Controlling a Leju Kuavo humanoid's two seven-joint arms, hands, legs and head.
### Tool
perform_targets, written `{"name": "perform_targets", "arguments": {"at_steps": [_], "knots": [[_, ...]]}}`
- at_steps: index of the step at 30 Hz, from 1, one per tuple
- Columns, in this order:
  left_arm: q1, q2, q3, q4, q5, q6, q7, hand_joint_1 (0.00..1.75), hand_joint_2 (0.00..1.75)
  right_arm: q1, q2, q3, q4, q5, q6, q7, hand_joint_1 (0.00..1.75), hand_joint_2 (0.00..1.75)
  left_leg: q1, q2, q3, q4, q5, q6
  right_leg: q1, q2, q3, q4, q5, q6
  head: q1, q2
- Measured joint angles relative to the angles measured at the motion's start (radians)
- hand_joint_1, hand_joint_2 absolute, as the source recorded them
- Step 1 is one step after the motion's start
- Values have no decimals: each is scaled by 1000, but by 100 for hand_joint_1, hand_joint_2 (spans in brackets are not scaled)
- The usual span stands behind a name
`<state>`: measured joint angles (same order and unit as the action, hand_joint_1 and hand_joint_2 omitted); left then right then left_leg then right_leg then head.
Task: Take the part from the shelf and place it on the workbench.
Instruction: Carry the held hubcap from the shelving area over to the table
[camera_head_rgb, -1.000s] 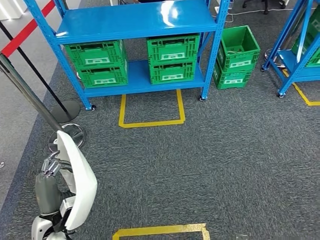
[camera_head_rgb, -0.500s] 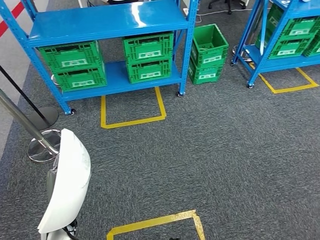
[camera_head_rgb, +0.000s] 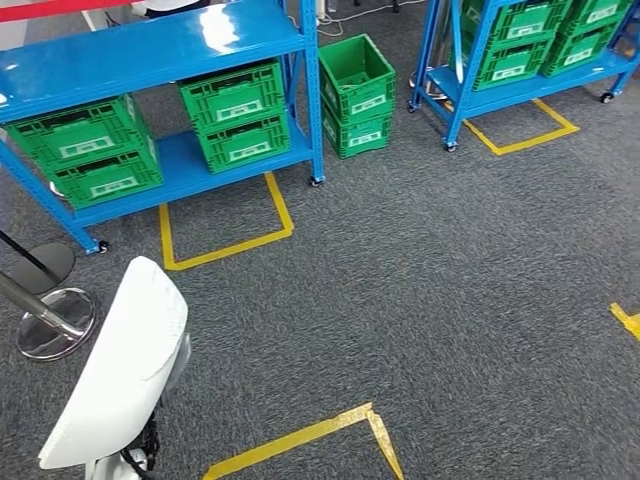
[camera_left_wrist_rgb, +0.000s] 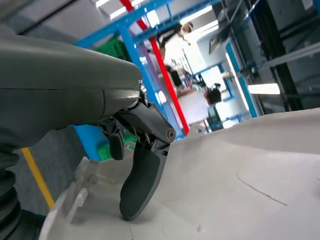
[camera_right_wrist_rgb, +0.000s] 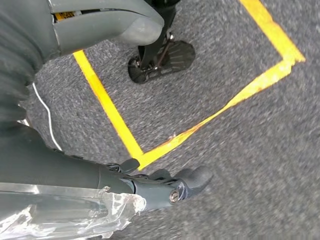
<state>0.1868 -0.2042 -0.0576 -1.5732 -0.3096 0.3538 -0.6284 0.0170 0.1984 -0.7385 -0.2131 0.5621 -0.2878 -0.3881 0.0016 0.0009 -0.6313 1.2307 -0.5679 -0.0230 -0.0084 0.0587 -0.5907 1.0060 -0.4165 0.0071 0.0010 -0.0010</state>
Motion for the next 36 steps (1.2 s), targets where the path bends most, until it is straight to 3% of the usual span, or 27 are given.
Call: {"name": "perform_targets", "arguments": {"at_steps": [1, 3, 5, 7, 8, 9, 11, 13, 14, 15, 17, 19, 20, 22, 24, 25, 27, 28, 29, 30, 31, 33, 35, 36], "knots": [[0, 0, 0, 0, 3, -4, -1, 175, 175, 0, 0, -2, 0, 0, -1, -1, 0, 175, 0, -11, 33, -67, 40, 6, 0, 14, -1, 0, 3, 2, 0, 0], [-2, 2, 0, 0, 6, -6, -3, 175, 175, -1, 2, -4, -1, 1, -1, -2, 0, 175, 2, -61, 98, -207, 96, 16, 0, 38, -6, 3, 8, 10, 0, 0], [-3, 3, 0, 1, 8, -8, -6, 175, 175, -1, 3, -4, -3, 2, -1, -3, 0, 175, 1, -91, 120, -264, 106, 18, -3, 59, -17, 3, 15, 21, 1, 0], [-6, 3, 0, 3, 10, -18, -8, 175, 175, 2, 3, -9, -4, 6, -1, -3, 0, 175, 1, -72, 119, -269, 111, 22, -8, 75, -30, 0, 23, 36, 1, 0], [-7, 2, -1, 5, 12, -24, -9, 175, 175, 4, 4, -12, -4, 8, -1, -4, 0, 175, 3, -60, 119, -273, 116, 27, -7, 65, -38, 8, 18, 41, 3, 0], [-9, 2, -1, 6, 13, -30, -10, 175, 175, 4, 4, -16, -4, 11, -2, -3, 0, 175, 5, -46, 119, -276, 119, 31, -4, 41, -53, 34, 1, 45, 8, 0], [-9, 1, 0, 11, 16, -38, -11, 175, 175, 2, 4, -22, -5, 15, -2, -3, 0, 175, 4, -16, 118, -278, 121, 37, -1, -23, -106, 149, -65, 52, 17, 0], [-8, 2, 1, 17, 20, -43, -11, 175, 175, 1, 5, -28, -7, 19, -2, -1, 0, 175, 1, 16, 118, -277, 120, 39, -3, -50, -154, 270, -118, 59, 19, 0], [-9, 2, 2, 21, 23, -46, -11, 175, 175, 2, 5, -32, -7, 21, -2, 0, 0, 175, 0, 30, 118, -277, 119, 38, -3, -54, -155, 287, -120, 61, 19, 0], [-10, 2, 2, 24, 27, -50, -11, 175, 175, 3, 5, -36, -8, 23, -2, 1, 0, 175, 0, 43, 119, -276, 119, 37, -3, -58, -133, 259, -102, 61, 19, 0], [-12, 2, 2, 29, 33, -57, -11, 175, 175, 4, 5, -44, -10, 27, 2, 1, 0, 175, -1, 64, 122, -274, 115, 32, -1, -85, -47, 117, -50, 58, 19, 0], [-14, 2, 2, 33, 37, -60, -11, 175, 175, 2, 6, -48, -13, 32, 7, 1, 0, 175, -6, 80, 123, -269, 111, 23, 2, -107, 13, 15, -24, 46, 17, 0], [-15, 1, 2, 34, 37, -60, -11, 175, 175, 1, 7, -50, -14, 34, 8, 0, 0, 175, -8, 87, 123, -267, 110, 19, 4, -109, 19, 3, -25, 38, 16, 0], [-17, 0, 1, 36, 38, -61, -11, 175, 175, 2, 7, -57, -15, 37, 11, 0, 0, 175, -9, 100, 122, -266, 109, 11, 4, -89, 14, 4, -20, 23, 15, 0], [-19, -1, 1, 38, 37, -63, -10, 175, 175, 4, 8, -62, -17, 39, 13, 0, 0, 175, -6, 78, 112, -240, 84, 0, 0, -71, 12, 0, -14, 11, 14, 0], [-19, -1, 1, 39, 37, -64, -10, 175, 175, 3, 8, -64, -18, 40, 13, -1, 0, 175, -4, 56, 93, -196, 55, -5, -2, -62, 11, -2, -11, 6, 12, 0], [-19, 0, 1, 42, 37, -66, -10, 175, 175, 2, 9, -66, -20, 41, 15, -1, 0, 175, -1, 15, 28, -55, -16, -10, -4, -41, 5, -2, -7, 1, 10, 0], [-18, 1, 1, 44, 38, -66, -9, 175, 175, 2, 10, -67, -20, 41, 15, -1, 0, 175, 0, 8, -3, 8, -37, -11, -4, -29, 3, -2, -6, 0, 10, 0], [-18, 1, 2, 46, 38, -66, -9, 175, 175, 3, 10, -68, -20, 41, 15, -1, 0, 175, 0, 4, -20, 38, -37, -12, -4, -17, 1, -2, -5, 0, 10, 0], [-18, 2, 2, 47, 38, -67, -9, 175, 175, 3, 10, -70, -20, 41, 14, -1, 0, 175, 1, 2, -17, 28, -17, -11, -5, -3, 1, -2, -3, 1, 10, 0], [-18, 2, 2, 47, 38, -67, -9, 175, 175, 4, 10, -71, -21, 41, 15, -1, 0, 175, 3, -2, 5, -21, 20, -11, -6, 11, 1, -1, -1, 4, 10, 0], [-19, 3, 2, 48, 38, -67, -9, 175, 175, 3, 10, -72, -22, 42, 15, -1, 0, 175, 12, -46, 73, -166, 88, -12, -7, 38, -3, 2, 2, 12, 9, 0], [-18, 3, 2, 48, 39, -67, -7, 175, 175, 2, 11, -72, -24, 46, 16, 0, 0, 175, 18, -88, 107, -248, 107, -11, -7, 60, -13, 5, 7, 25, 8, 0], [-18, 4, 2, 49, 39, -67, -6, 175, 175, 4, 11, -72, -25, 48, 16, 0, 0, 175, 16, -91, 108, -256, 104, -7, -9, 72, -19, 3, 11, 32, 8, 0]]}}
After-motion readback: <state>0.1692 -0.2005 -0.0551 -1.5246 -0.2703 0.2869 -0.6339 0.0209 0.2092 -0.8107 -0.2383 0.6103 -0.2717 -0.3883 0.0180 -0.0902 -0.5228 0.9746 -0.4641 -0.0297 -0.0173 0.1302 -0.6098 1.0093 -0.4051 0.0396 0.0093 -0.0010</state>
